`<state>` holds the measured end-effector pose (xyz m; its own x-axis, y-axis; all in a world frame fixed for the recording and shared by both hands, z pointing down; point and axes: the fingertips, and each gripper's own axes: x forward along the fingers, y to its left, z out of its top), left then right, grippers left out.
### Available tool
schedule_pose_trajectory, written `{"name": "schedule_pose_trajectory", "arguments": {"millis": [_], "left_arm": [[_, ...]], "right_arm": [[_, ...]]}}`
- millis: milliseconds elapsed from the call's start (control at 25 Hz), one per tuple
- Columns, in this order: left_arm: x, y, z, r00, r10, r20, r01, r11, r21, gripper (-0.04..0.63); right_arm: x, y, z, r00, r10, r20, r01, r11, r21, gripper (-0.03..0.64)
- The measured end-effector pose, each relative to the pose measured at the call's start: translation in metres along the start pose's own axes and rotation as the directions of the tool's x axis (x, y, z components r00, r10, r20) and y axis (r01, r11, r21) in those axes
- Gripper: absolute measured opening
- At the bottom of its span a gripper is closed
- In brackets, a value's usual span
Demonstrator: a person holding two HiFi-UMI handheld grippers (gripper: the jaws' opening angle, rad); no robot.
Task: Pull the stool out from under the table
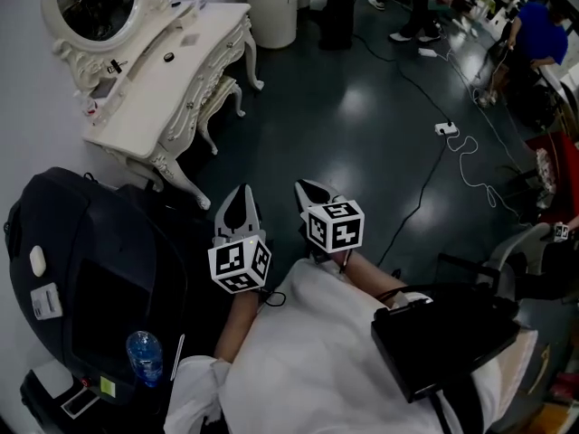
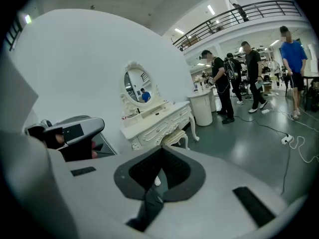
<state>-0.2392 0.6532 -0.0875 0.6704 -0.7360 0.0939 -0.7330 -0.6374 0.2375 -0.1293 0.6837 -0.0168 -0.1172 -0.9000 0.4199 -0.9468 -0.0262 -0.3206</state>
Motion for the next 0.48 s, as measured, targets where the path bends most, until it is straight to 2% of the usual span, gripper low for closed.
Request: {"name": "schedule_pose_trajectory", "arguments": {"millis": [480], "left_arm": [[0.095, 0.008, 0.004, 0.996, 0.091, -0.01, -0.091, 0.996, -0.018, 0.009]], "right_arm": [[0.062, -0.068, 0.051, 0.998, 0.042, -0.054, -0.043, 0.999, -0.01, -0.002]]}}
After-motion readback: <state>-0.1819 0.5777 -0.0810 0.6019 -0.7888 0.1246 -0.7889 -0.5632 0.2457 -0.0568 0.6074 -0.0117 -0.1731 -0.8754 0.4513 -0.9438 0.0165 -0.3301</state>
